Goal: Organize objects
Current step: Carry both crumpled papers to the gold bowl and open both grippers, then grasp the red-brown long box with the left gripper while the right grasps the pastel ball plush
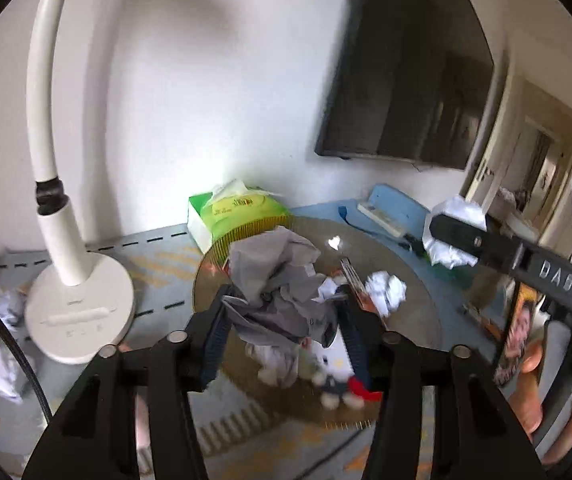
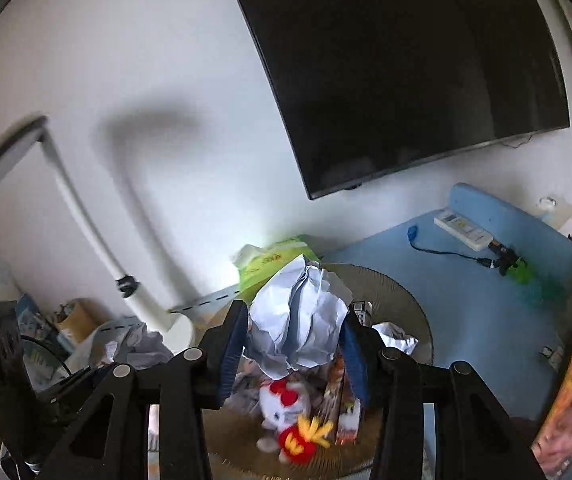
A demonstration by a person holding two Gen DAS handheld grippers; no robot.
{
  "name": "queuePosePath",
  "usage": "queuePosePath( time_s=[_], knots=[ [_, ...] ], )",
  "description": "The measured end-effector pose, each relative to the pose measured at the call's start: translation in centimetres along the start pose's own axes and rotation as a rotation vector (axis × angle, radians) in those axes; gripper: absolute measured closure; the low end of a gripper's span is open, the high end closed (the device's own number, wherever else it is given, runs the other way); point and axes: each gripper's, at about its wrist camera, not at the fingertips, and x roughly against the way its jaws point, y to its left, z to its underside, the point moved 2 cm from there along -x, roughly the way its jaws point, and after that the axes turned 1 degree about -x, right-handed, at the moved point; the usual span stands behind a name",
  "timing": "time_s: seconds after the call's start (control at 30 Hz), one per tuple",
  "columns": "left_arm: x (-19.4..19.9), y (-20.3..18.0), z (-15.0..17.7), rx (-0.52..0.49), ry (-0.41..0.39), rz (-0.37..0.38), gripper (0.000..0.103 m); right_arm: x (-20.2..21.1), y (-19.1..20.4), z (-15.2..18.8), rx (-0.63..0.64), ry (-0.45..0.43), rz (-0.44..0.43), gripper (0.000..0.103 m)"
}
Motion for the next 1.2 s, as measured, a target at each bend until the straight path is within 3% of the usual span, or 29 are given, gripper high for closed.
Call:
queuePosePath(
  time_s=[0.07,0.2,0.43,0.6,0.73,0.8,0.87,0.93,0.97,1.13,1.2],
  knots=[
    [-0.8,0.7,0.0,0.037,0.023,0.019,0.025,-1.3,-0.1,0.0,0.006,-0.001,0.025,0.054],
    [-1.0,1.6,0.6,0.072,0.034,0.015,0.025,-2.5,-1.1,0.1,-0.014,0.027,0.020,0.052],
    [3.6,2.2,1.8,0.055,0.013,-0.004,0.025,-1.3,-1.7,1.6,-0.071,0.069,-0.029,0.052],
    [10.7,4.9,2.4,0.086,-0.064,-0.026,0.025,1.3,1.3,2.2,-0.032,0.073,-0.096,0.052],
    [19.1,8.6,3.3,0.153,-0.206,-0.119,0.024,4.3,5.6,2.8,0.029,0.053,-0.185,0.051],
    [23.2,10.8,4.3,0.209,-0.292,-0.167,0.004,5.2,7.8,3.3,0.059,0.049,-0.227,0.051],
    [26.4,13.1,5.6,0.261,-0.343,-0.236,0.001,5.5,10.3,4.2,0.092,0.062,-0.267,0.050],
    [28.3,15.6,7.0,0.297,-0.336,-0.289,0.001,4.9,13.0,5.9,0.125,0.100,-0.305,0.031],
    [28.7,17.0,7.9,0.323,-0.321,-0.318,0.001,4.3,14.2,6.9,0.143,0.117,-0.314,0.028],
    [27.1,22.2,11.3,0.430,-0.229,-0.348,0.002,0.6,18.4,12.1,0.226,0.235,-0.359,0.028],
    [24.9,23.5,11.7,0.420,-0.171,-0.357,0.002,-1.1,19.1,13.9,0.244,0.284,-0.354,0.028]
  ],
)
